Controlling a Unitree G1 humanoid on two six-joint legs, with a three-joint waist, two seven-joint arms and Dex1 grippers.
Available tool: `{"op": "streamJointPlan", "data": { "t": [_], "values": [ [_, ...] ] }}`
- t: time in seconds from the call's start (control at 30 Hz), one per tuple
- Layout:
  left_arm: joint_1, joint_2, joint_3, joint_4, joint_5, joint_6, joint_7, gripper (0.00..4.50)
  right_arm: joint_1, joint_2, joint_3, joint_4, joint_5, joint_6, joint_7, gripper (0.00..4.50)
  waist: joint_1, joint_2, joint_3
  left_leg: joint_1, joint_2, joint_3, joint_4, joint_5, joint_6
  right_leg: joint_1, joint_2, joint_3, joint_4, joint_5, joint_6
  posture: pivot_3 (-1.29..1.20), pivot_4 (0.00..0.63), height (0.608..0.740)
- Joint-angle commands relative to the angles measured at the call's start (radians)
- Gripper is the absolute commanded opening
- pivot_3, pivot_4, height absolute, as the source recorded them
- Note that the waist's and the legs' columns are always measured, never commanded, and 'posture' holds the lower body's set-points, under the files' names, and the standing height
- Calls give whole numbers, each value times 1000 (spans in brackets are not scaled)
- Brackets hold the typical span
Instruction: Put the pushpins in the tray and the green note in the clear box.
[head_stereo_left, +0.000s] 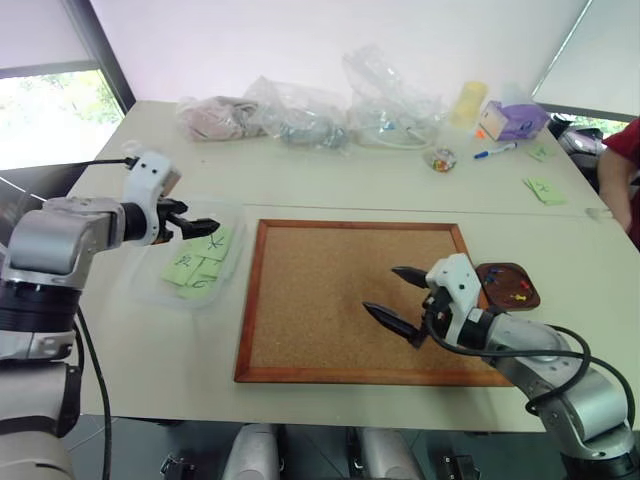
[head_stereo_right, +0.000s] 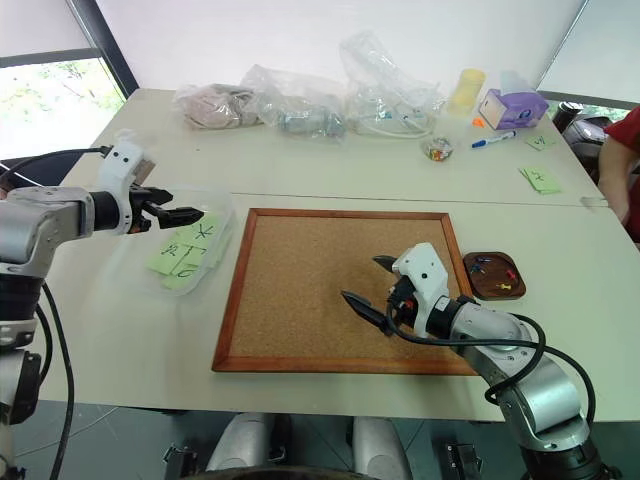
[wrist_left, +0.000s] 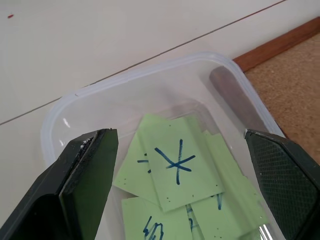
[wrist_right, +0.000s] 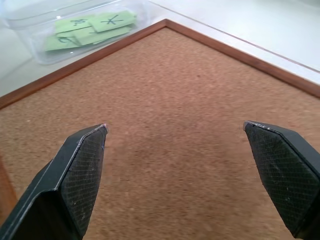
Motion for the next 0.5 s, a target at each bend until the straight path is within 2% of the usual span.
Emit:
{"op": "streamJointPlan", "data": {
  "t": [0.03,0.1,0.17,0.23,0.37,0.5],
  "values": [
    [-51,21,24,-1,8,-59,-61,4458,2,3,-55,-53,33,8,-13,4500,1,0,0,0,0,0,0,0,0,0,0,0,0,0,0,0,150,737],
    [-54,3,49,-30,-27,-87,-104,4458,21,21,-99,-72,77,23,-31,4500,4,0,0,0,0,0,0,0,0,0,0,0,0,0,0,0,150,737],
    [19,-72,124,-184,-169,-77,-150,4458,72,37,-201,-102,141,41,-58,4500,8,0,0,-1,0,0,0,0,1,0,0,0,-1,0,0,0,150,737],
    [61,-155,190,-277,-286,4,-124,4458,98,37,-271,-126,181,53,-77,4500,15,0,0,-1,1,0,1,-1,2,1,-2,0,-1,1,3,0,150,737],
    [97,-285,166,-374,-349,54,-49,4458,109,64,-409,-148,337,84,-148,4500,15,0,0,-1,1,1,3,-1,2,1,-2,1,-1,2,3,0,150,737],
    [157,-343,131,-441,-381,70,-25,4458,221,58,-469,-215,404,96,-180,4500,10,1,-1,1,1,0,1,-1,2,2,0,1,0,2,3,0,150,737]
  ]
}}
